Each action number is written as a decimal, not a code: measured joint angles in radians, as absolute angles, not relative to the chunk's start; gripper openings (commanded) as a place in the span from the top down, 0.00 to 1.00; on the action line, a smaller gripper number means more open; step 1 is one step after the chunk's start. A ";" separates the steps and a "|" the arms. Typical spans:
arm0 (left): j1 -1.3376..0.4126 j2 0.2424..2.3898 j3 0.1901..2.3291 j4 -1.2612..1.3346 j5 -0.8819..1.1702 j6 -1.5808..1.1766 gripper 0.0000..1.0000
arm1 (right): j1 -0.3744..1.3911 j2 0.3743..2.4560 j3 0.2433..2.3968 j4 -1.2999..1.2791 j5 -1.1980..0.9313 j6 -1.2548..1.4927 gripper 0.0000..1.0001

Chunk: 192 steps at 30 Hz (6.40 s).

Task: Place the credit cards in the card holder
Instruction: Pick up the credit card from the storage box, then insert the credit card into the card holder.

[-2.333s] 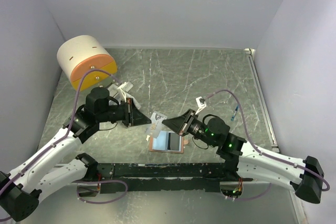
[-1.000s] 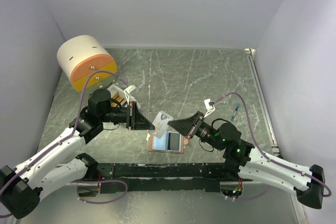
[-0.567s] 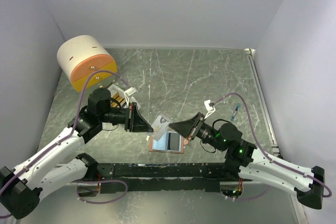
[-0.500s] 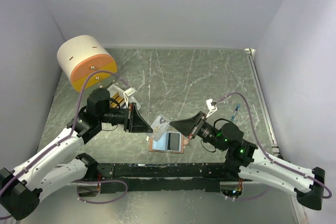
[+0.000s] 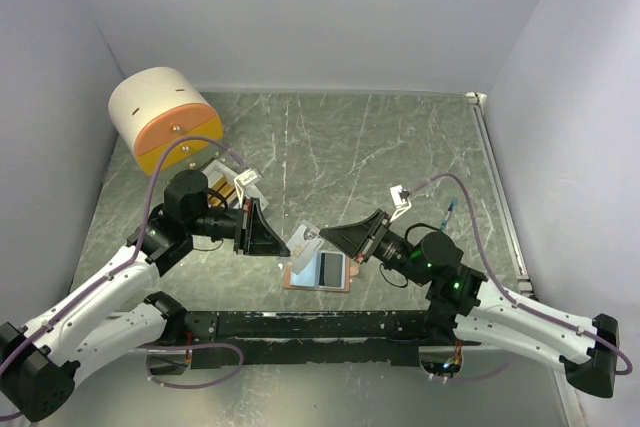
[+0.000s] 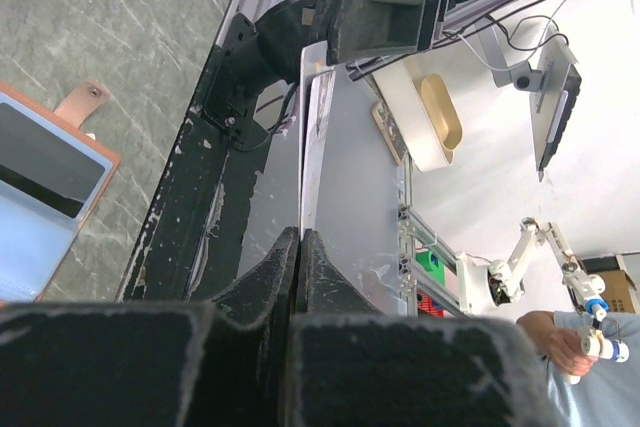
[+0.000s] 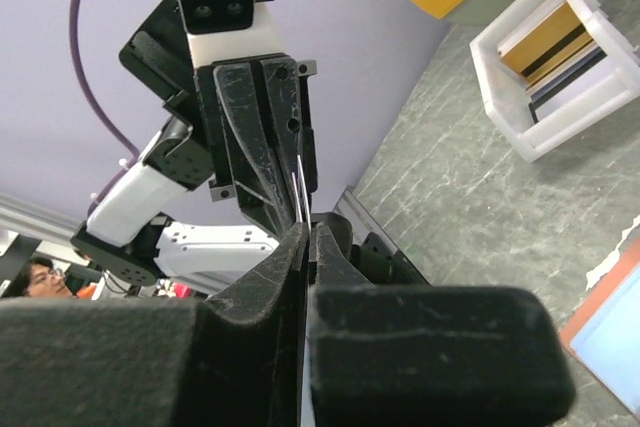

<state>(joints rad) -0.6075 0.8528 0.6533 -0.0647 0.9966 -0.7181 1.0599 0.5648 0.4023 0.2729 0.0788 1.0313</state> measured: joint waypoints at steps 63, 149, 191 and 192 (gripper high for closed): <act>-0.607 1.143 0.514 -0.272 0.442 -0.653 0.93 | 0.721 0.933 0.540 -0.206 -0.116 0.735 1.00; -0.641 1.153 0.476 -0.276 0.380 -0.724 0.93 | 0.611 1.138 0.218 0.318 -0.334 0.920 1.00; -0.670 1.165 0.474 -0.258 0.369 -0.741 0.93 | 0.629 1.290 0.249 0.396 -0.383 0.900 1.00; -0.670 1.166 0.474 -0.258 0.369 -0.741 0.93 | 0.630 1.290 0.249 0.397 -0.385 0.900 1.00</act>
